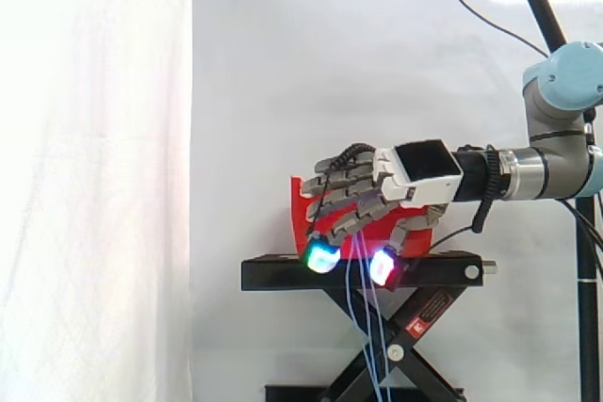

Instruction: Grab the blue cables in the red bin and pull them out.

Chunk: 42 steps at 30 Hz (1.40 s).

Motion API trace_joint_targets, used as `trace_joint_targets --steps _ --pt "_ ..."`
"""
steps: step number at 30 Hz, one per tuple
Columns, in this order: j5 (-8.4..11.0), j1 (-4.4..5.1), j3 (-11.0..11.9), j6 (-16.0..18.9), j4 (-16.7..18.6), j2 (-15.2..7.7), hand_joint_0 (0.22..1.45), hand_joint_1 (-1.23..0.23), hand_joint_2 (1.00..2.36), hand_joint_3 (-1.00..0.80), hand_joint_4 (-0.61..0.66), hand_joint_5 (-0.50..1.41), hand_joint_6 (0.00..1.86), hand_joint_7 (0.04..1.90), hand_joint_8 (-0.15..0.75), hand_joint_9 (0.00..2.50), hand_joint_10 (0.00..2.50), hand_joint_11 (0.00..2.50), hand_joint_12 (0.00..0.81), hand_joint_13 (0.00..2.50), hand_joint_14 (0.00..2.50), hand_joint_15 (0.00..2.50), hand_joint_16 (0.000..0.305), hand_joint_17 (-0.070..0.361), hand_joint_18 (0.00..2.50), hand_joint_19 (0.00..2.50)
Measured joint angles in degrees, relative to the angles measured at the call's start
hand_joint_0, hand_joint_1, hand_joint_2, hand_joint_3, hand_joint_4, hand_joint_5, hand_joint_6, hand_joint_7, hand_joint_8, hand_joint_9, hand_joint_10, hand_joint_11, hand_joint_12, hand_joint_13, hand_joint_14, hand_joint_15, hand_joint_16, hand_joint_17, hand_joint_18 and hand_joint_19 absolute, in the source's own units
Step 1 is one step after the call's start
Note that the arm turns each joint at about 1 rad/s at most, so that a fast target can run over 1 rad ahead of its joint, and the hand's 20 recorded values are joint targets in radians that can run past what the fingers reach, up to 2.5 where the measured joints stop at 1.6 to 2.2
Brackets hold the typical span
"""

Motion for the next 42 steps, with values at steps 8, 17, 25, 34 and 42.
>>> trace_joint_targets --steps 8,17,25,34,42 --pt "0.0 0.0 0.02 0.0 0.45 0.0 0.83 -1.04 1.0 -1.0 -0.05 0.73 0.01 0.71 0.2 0.59 0.01 0.31 0.308 0.44 0.01 0.19 0.041 0.092 0.31 0.22" --pt "0.01 0.01 0.0 0.0 0.84 -0.02 0.83 -1.04 1.0 -1.0 -0.03 0.73 0.01 0.66 0.201 0.59 0.01 0.31 0.308 0.44 0.01 0.2 0.041 0.091 0.32 0.22" --pt "0.0 0.0 -0.02 0.0 1.17 -0.04 0.82 -1.04 1.0 -1.0 -0.03 0.71 0.01 0.63 0.199 0.59 0.01 0.31 0.307 0.44 0.01 0.19 0.041 0.092 0.32 0.22" --pt "0.0 0.0 -0.04 0.0 1.24 -0.04 0.83 -1.04 1.0 -1.0 -0.03 0.73 0.01 0.66 0.2 0.59 0.01 0.31 0.308 0.44 0.01 0.2 0.041 0.091 0.32 0.22" --pt "0.01 0.0 -0.04 0.0 1.3 -0.04 0.83 -1.04 1.0 -1.0 -0.04 0.74 0.01 0.66 0.2 0.59 0.01 0.32 0.307 0.44 0.01 0.2 0.041 0.091 0.32 0.23"
